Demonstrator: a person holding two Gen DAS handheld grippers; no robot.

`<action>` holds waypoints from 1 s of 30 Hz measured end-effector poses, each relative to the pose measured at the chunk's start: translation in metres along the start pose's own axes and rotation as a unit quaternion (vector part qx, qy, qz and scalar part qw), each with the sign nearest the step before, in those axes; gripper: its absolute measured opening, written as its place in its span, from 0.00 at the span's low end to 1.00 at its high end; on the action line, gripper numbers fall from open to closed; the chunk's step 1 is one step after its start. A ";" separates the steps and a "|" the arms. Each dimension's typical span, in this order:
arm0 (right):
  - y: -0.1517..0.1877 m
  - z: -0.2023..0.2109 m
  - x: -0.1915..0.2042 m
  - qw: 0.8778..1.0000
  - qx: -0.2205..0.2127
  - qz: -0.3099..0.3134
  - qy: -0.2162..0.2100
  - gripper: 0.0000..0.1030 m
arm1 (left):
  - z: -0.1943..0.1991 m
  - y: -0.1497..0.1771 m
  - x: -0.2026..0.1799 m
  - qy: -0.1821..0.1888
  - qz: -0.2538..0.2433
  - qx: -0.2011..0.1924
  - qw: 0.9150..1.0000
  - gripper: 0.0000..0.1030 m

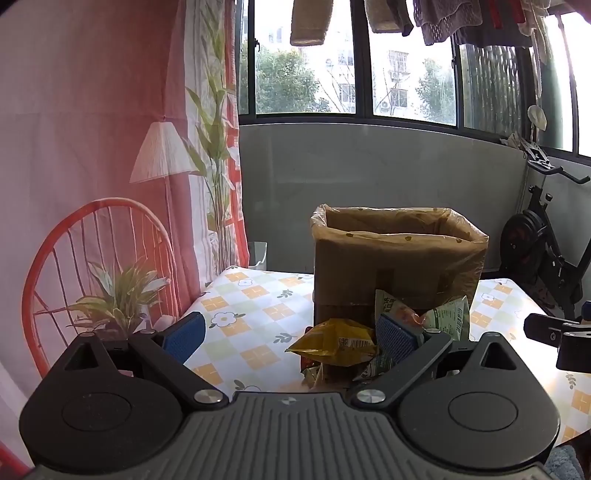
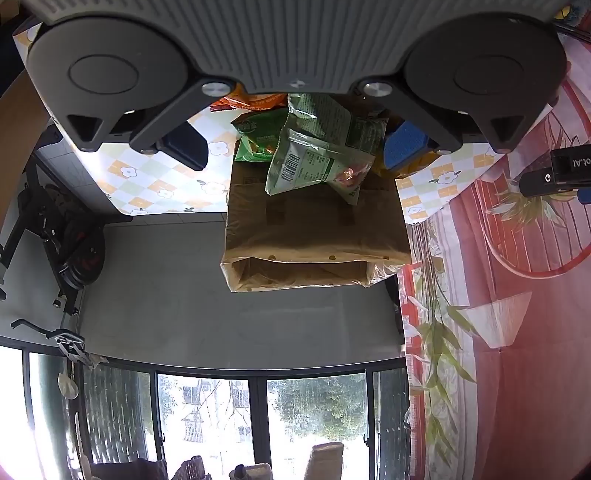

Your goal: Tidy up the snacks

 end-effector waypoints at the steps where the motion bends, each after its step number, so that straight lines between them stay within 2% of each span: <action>1: 0.000 0.000 0.000 1.000 0.000 0.000 0.000 1.00 | 0.000 0.000 0.000 -0.001 0.000 -0.001 1.000 0.97; 30: 0.000 -0.001 0.001 1.000 0.001 0.001 0.000 1.00 | 0.000 0.001 0.000 -0.010 0.002 0.000 1.000 0.97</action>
Point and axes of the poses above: each gripper's, at about its wrist camera, not at the fingertips, and z roughly against the way its jaws point, x to its left, y to its underside, the point moved 6 cm from there along -z, roughly the way its jaws point
